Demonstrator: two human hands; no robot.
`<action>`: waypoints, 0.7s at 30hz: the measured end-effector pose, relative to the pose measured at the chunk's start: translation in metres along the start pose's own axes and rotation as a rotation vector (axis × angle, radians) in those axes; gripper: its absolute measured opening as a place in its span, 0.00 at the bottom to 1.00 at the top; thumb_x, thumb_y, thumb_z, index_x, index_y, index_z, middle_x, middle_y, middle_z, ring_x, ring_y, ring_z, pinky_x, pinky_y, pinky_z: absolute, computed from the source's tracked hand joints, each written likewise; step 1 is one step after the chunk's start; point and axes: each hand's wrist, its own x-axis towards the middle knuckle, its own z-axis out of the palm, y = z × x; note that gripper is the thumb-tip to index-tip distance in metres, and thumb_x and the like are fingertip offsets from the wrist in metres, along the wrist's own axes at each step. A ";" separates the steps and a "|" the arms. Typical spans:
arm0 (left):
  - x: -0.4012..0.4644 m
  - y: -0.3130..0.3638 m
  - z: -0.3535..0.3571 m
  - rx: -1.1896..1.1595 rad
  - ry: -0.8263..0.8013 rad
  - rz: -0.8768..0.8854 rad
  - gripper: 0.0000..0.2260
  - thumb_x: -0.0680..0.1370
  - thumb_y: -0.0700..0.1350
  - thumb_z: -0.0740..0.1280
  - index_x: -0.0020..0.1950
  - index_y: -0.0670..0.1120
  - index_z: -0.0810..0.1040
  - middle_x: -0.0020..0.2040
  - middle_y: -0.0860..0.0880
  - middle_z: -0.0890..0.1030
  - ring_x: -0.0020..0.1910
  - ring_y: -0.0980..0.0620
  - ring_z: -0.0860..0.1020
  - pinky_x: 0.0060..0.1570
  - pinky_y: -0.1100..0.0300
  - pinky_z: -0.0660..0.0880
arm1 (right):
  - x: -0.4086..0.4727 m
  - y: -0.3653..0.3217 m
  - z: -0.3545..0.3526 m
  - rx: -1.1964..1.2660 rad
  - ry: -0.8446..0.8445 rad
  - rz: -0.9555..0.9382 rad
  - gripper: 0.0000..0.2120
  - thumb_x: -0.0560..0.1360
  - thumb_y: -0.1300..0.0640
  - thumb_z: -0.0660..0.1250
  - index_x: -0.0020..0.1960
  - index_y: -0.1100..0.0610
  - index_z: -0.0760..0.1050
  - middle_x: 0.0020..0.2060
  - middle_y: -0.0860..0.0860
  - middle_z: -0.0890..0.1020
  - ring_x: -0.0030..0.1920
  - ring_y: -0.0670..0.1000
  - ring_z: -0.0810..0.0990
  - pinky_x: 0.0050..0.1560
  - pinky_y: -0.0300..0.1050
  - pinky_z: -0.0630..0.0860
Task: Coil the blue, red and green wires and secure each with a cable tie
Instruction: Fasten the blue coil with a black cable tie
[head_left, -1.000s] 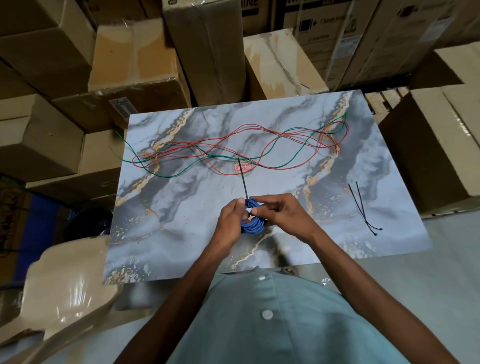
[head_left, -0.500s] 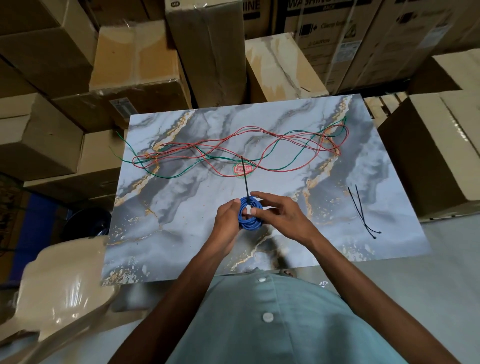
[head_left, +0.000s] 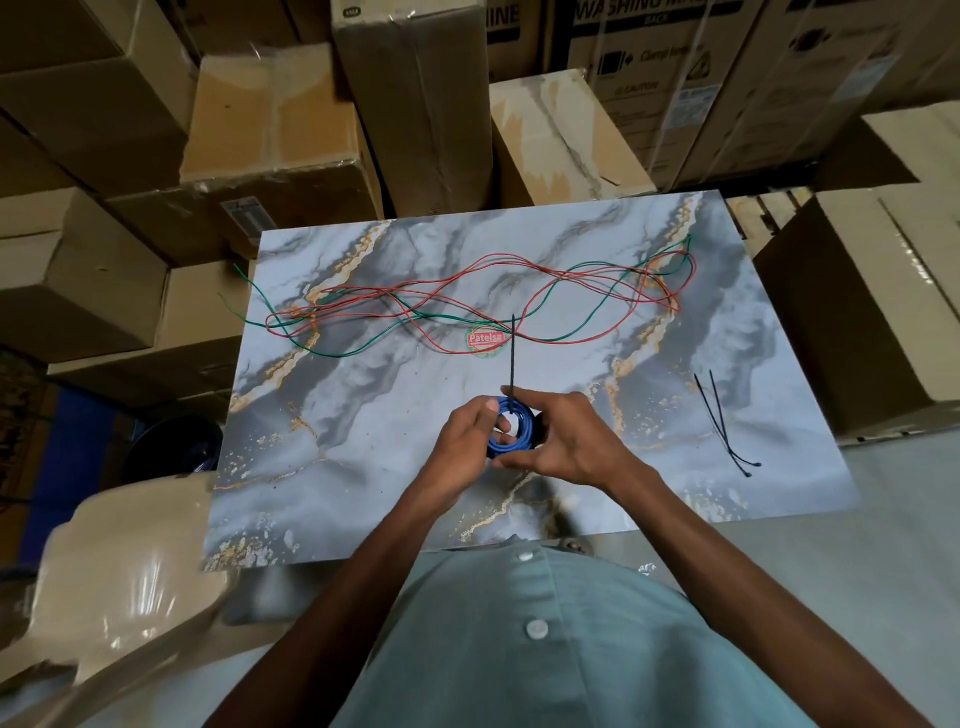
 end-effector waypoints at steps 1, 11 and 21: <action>-0.001 -0.002 0.001 0.014 -0.003 0.005 0.16 0.86 0.48 0.54 0.60 0.42 0.77 0.45 0.48 0.79 0.44 0.51 0.79 0.45 0.58 0.76 | 0.000 0.001 0.002 0.002 0.006 0.003 0.45 0.63 0.47 0.86 0.75 0.56 0.73 0.56 0.51 0.86 0.48 0.40 0.84 0.61 0.33 0.77; -0.001 -0.011 0.007 0.139 0.105 0.030 0.12 0.86 0.44 0.56 0.66 0.49 0.75 0.53 0.48 0.79 0.50 0.54 0.78 0.48 0.64 0.73 | 0.000 -0.005 0.011 -0.157 0.020 -0.039 0.46 0.66 0.47 0.83 0.78 0.57 0.68 0.61 0.56 0.82 0.56 0.54 0.81 0.61 0.46 0.78; 0.002 -0.018 -0.002 0.173 0.047 0.079 0.13 0.86 0.45 0.55 0.68 0.47 0.73 0.52 0.49 0.78 0.49 0.55 0.76 0.45 0.72 0.70 | 0.001 0.001 0.003 -0.262 -0.114 -0.124 0.50 0.64 0.53 0.85 0.79 0.60 0.65 0.58 0.57 0.80 0.52 0.54 0.80 0.57 0.43 0.76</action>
